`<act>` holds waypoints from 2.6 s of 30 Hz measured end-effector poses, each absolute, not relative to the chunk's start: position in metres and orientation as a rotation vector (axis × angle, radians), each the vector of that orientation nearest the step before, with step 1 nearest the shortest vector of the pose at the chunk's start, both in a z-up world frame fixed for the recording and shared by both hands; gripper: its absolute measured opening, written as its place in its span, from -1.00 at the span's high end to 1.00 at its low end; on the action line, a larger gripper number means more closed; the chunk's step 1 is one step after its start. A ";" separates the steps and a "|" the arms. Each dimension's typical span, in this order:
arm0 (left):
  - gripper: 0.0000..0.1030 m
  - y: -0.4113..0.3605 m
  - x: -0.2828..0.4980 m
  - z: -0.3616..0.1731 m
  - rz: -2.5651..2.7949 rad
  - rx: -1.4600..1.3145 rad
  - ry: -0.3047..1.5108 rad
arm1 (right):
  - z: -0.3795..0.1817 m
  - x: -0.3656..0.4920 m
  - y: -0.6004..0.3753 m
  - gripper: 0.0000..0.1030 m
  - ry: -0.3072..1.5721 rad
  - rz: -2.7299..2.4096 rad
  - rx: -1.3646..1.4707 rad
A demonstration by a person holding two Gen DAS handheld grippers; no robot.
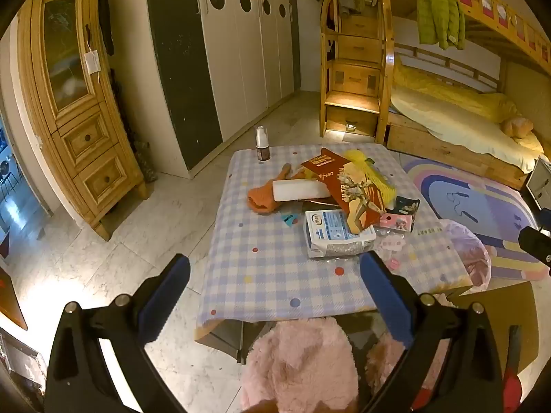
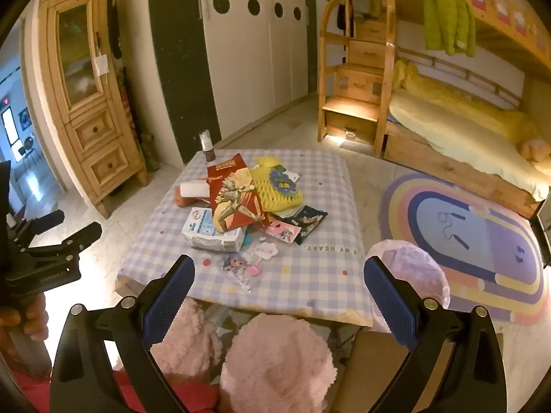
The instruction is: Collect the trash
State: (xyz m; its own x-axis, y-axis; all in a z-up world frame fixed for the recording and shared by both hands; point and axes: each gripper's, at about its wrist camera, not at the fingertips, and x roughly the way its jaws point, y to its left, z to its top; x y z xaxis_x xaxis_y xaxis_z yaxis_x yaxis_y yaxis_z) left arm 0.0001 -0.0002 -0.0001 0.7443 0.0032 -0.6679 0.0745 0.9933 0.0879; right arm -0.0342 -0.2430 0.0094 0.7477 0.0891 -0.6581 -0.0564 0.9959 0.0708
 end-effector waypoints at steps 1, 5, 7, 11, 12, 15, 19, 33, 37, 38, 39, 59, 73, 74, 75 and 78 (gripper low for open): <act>-0.87 0.000 0.000 0.000 -0.039 0.112 0.731 | 0.010 -0.035 -0.243 -0.90 0.722 0.080 0.046; -0.87 0.000 0.000 0.000 -0.039 0.111 0.729 | 0.010 -0.035 -0.243 -0.90 0.723 0.077 0.048; -0.87 -0.001 0.000 -0.001 -0.039 0.111 0.729 | 0.010 -0.035 -0.244 -0.90 0.725 0.076 0.049; -0.87 0.000 0.000 0.000 -0.040 0.112 0.730 | 0.012 -0.037 -0.242 -0.90 0.718 0.077 0.046; -0.87 0.000 0.001 -0.001 -0.040 0.111 0.730 | 0.012 -0.037 -0.242 -0.90 0.716 0.077 0.046; -0.87 0.000 0.002 -0.001 -0.040 0.111 0.732 | 0.011 -0.036 -0.243 -0.90 0.716 0.079 0.047; -0.87 0.000 0.000 0.000 -0.039 0.110 0.729 | 0.010 -0.035 -0.243 -0.90 0.718 0.079 0.048; -0.87 0.001 -0.002 0.002 -0.040 0.112 0.733 | 0.011 -0.034 -0.245 -0.90 0.720 0.081 0.052; -0.87 0.003 -0.004 0.003 -0.040 0.111 0.734 | 0.007 -0.035 -0.243 -0.90 0.720 0.081 0.052; -0.87 0.001 -0.002 0.002 -0.038 0.111 0.733 | 0.007 -0.034 -0.244 -0.90 0.720 0.081 0.052; -0.87 0.000 0.000 0.001 -0.038 0.113 0.733 | 0.007 -0.034 -0.244 -0.90 0.720 0.080 0.053; -0.87 0.000 0.000 0.000 -0.038 0.114 0.736 | 0.007 -0.035 -0.244 -0.90 0.722 0.082 0.055; -0.87 0.000 0.000 0.002 -0.040 0.113 0.738 | 0.006 -0.035 -0.244 -0.90 0.724 0.081 0.056; -0.87 0.000 -0.001 0.002 -0.040 0.113 0.737 | 0.007 -0.035 -0.244 -0.90 0.723 0.082 0.056; -0.87 0.000 0.000 0.002 -0.040 0.113 0.737 | 0.006 -0.035 -0.244 -0.90 0.723 0.082 0.056; -0.87 0.000 0.000 0.000 -0.039 0.113 0.737 | 0.007 -0.035 -0.244 -0.90 0.724 0.083 0.056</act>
